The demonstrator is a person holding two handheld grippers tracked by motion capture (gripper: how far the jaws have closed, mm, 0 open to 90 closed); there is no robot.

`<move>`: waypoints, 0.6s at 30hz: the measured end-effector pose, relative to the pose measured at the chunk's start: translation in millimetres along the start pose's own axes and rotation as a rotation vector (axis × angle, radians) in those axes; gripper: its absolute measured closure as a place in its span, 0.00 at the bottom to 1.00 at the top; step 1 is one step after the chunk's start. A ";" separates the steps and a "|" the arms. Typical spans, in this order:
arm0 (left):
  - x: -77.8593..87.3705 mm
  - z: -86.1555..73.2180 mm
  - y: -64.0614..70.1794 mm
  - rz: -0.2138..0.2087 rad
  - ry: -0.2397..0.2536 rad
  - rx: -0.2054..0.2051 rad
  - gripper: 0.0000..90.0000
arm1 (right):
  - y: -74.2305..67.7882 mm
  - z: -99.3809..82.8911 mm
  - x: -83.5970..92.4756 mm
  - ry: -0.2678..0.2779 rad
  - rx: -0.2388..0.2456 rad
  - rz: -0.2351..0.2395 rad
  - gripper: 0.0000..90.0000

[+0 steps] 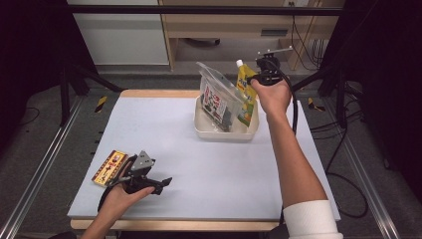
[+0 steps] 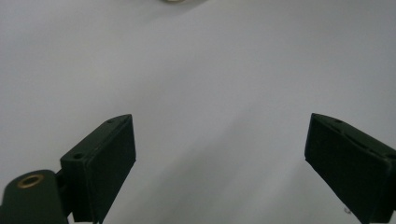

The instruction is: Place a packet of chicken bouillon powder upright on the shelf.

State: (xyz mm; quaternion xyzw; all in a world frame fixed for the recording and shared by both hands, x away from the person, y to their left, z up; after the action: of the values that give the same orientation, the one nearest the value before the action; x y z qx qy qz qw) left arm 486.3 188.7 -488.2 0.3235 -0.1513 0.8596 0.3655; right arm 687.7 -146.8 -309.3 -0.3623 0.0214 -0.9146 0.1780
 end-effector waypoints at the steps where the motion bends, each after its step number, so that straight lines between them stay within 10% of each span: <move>1: 0.0 0.0 0.0 0.000 0.000 0.000 0.09 | 0.4 -0.7 -0.9 0.004 -0.006 0.003 1.00; 18: -0.1 -0.3 0.6 -0.004 -0.008 -0.009 0.10 | 0.4 -7.5 -8.0 0.095 0.001 0.053 1.00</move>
State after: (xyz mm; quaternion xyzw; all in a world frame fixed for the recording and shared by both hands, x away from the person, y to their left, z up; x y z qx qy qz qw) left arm 485.8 188.3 -488.5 0.3254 -0.1558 0.8569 0.3681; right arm 688.1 -145.1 -320.1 -0.3175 0.0391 -0.9259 0.2011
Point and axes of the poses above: each handheld gripper's, and its own axes: x roughly backward along the jaws, z roughly out of its top, y roughly to its right, the point moved 6 cm from there along -x, roughly forward along the jaws, and after that the axes turned 2 degrees about -y, right-handed, at the moved point
